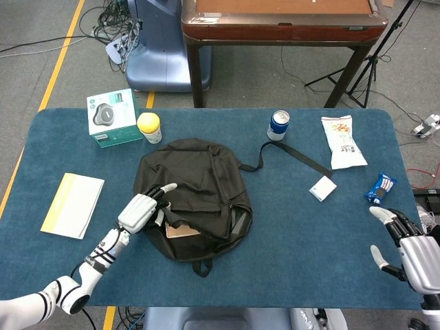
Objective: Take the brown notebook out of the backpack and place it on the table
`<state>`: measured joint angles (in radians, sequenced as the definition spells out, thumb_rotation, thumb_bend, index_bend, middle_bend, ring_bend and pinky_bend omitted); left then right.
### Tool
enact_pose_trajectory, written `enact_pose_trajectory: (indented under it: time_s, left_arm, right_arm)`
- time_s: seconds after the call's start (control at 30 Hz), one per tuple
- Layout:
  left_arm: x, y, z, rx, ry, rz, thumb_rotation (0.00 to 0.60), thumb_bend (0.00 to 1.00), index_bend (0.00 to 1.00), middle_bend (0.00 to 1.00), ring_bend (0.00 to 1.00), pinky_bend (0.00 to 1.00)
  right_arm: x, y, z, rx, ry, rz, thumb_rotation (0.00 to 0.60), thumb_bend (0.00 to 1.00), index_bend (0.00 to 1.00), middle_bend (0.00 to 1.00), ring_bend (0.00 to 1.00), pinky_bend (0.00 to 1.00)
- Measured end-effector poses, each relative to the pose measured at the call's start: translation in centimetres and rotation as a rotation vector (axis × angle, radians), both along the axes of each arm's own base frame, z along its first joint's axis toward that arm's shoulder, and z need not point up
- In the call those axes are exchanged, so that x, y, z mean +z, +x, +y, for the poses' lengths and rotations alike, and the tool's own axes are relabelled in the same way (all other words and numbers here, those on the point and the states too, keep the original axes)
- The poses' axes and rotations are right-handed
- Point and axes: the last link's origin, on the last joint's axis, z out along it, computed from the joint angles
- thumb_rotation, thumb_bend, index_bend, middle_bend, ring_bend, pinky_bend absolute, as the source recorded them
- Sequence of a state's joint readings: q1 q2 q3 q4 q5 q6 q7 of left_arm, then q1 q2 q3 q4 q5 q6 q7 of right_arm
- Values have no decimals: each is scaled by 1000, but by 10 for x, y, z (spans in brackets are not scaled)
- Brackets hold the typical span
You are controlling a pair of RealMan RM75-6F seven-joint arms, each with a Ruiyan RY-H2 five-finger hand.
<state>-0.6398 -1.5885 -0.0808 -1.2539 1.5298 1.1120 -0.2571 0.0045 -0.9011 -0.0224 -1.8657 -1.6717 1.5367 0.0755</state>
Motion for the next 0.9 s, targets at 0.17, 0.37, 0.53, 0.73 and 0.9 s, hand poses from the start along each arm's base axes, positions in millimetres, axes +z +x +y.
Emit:
enact_pose_trajectory:
  time_s: [0.17, 0.37, 0.53, 0.73, 0.9]
  left_arm:
    - [8, 11, 3, 75, -12, -119, 600, 724, 627, 131, 139, 90]
    - [23, 24, 11, 116, -2, -198, 600, 724, 625, 134, 139, 90]
    - [32, 31, 14, 143, 2, -235, 600, 723, 625, 134, 139, 90]
    - [38, 38, 13, 167, -5, -276, 600, 723, 625, 137, 139, 90]
    - [43, 47, 11, 169, -7, -291, 600, 721, 618, 138, 139, 90]
  right_arm:
    - [-10, 10, -4, 52, 62, -13, 600, 406, 146, 218, 121, 285]
    - [-32, 27, -16, 135, 190, -14, 600, 406, 152, 244, 140, 286]
    - [-55, 48, -28, 222, 323, -14, 600, 407, 177, 264, 154, 287]
    - [-86, 80, -45, 338, 484, 1, 600, 406, 179, 266, 154, 287]
    - [-115, 107, -61, 420, 590, 29, 600, 407, 179, 267, 154, 287]
